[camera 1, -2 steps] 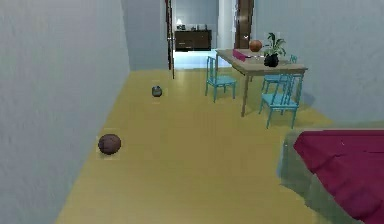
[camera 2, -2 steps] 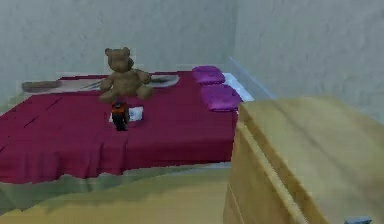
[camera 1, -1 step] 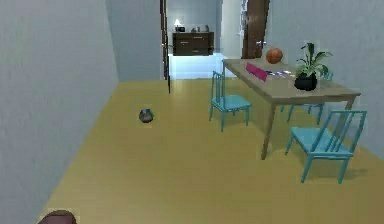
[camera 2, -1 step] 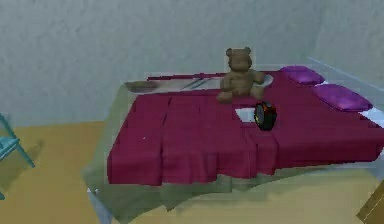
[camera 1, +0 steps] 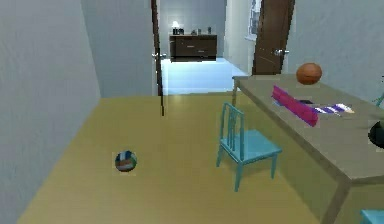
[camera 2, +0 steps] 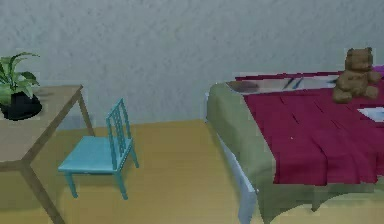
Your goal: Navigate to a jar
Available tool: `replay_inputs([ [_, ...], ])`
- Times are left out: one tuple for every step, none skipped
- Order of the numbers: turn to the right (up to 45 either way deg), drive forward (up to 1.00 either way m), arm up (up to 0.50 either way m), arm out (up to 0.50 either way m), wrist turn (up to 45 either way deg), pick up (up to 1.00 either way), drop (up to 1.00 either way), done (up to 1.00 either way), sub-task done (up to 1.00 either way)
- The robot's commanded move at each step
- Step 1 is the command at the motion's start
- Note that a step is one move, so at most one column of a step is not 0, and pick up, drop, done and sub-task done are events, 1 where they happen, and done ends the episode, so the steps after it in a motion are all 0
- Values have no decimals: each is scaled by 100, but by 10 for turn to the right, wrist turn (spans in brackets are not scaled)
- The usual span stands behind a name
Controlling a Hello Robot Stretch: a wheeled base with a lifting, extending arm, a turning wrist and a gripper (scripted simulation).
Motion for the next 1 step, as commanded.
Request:
replay_inputs([
  [-30, 0, 0, 0, 0, 0, 0, 0, 0],
])
